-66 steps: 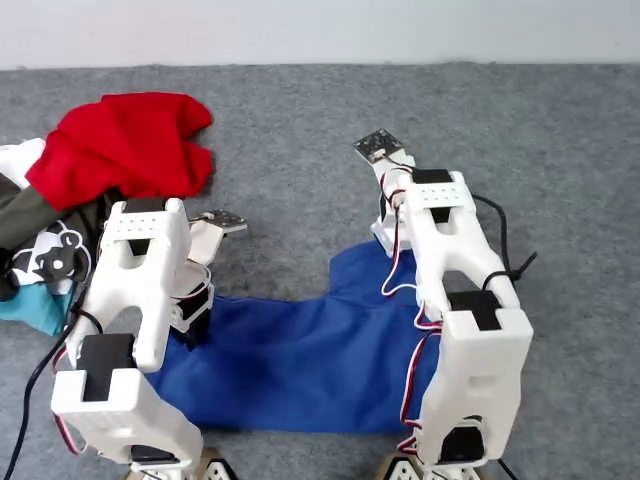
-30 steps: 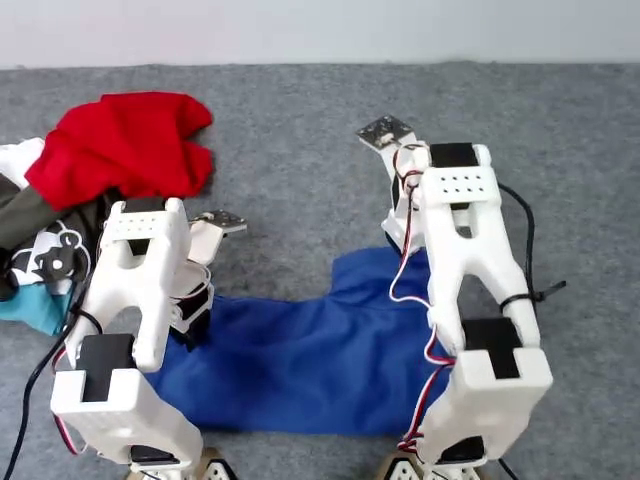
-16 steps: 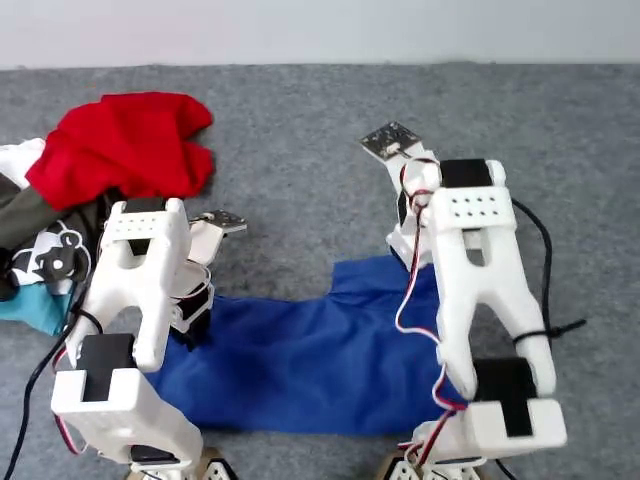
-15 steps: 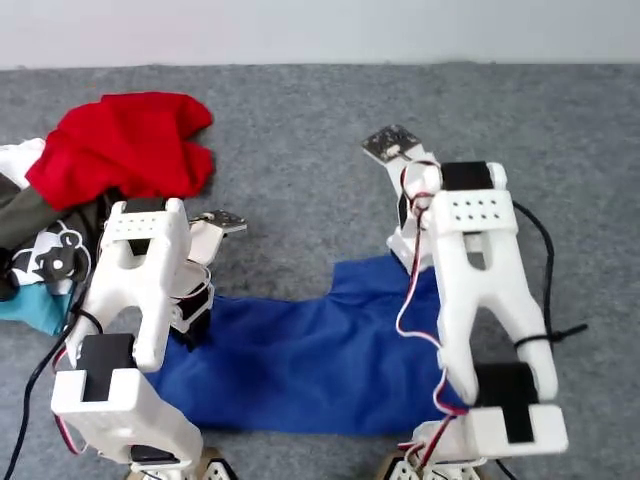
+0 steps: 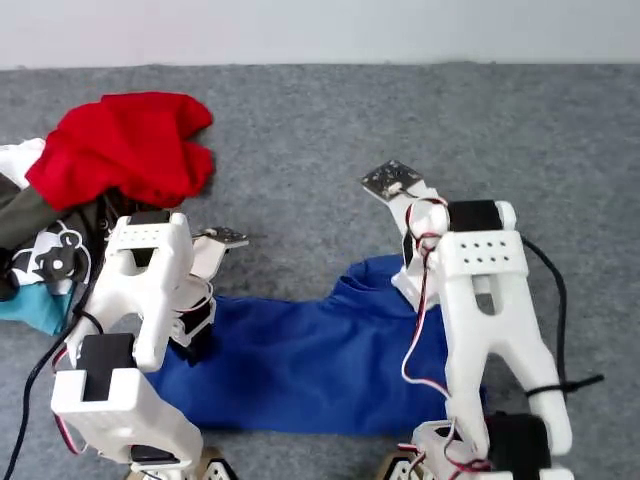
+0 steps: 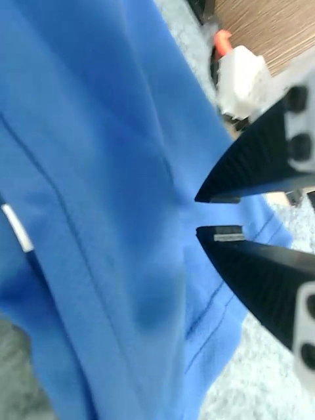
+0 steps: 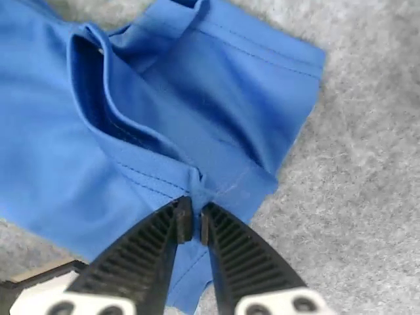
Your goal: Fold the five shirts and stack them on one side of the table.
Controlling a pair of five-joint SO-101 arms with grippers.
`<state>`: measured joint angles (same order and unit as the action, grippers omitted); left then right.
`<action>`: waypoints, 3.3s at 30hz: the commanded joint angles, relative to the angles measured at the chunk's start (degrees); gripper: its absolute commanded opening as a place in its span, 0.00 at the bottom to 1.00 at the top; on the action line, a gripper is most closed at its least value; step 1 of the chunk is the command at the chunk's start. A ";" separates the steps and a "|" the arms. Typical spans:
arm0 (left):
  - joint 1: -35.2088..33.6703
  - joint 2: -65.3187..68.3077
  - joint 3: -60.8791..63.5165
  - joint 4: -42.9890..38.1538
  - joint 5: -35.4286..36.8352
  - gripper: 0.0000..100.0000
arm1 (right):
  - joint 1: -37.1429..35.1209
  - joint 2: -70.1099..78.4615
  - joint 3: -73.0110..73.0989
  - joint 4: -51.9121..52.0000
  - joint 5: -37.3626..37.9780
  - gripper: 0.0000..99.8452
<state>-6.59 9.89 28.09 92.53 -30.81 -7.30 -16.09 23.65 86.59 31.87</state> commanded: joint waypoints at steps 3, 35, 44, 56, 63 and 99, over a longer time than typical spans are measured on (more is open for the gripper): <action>0.44 -1.76 -0.04 -0.26 -0.53 0.08 | -0.31 -7.08 5.19 0.48 4.57 0.01; 0.44 -1.76 -0.04 -0.26 -0.53 0.08 | -2.15 -19.91 8.62 5.49 8.70 0.19; 0.44 -1.76 -0.04 -0.26 -0.53 0.08 | -0.31 -11.56 15.65 -20.44 -4.40 0.20; 0.44 -1.76 -0.04 -0.26 -0.53 0.08 | -0.48 27.12 -13.10 -26.33 -10.81 0.19; 0.44 -1.76 -0.04 -0.26 -0.53 0.08 | -0.13 39.08 -24.26 -22.29 -10.73 0.19; 0.44 -1.76 0.04 -0.35 -0.53 0.08 | 4.62 37.93 -25.85 -18.24 -5.80 0.01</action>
<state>-6.59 9.89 28.09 92.53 -30.81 -3.16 26.90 -0.44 65.85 25.54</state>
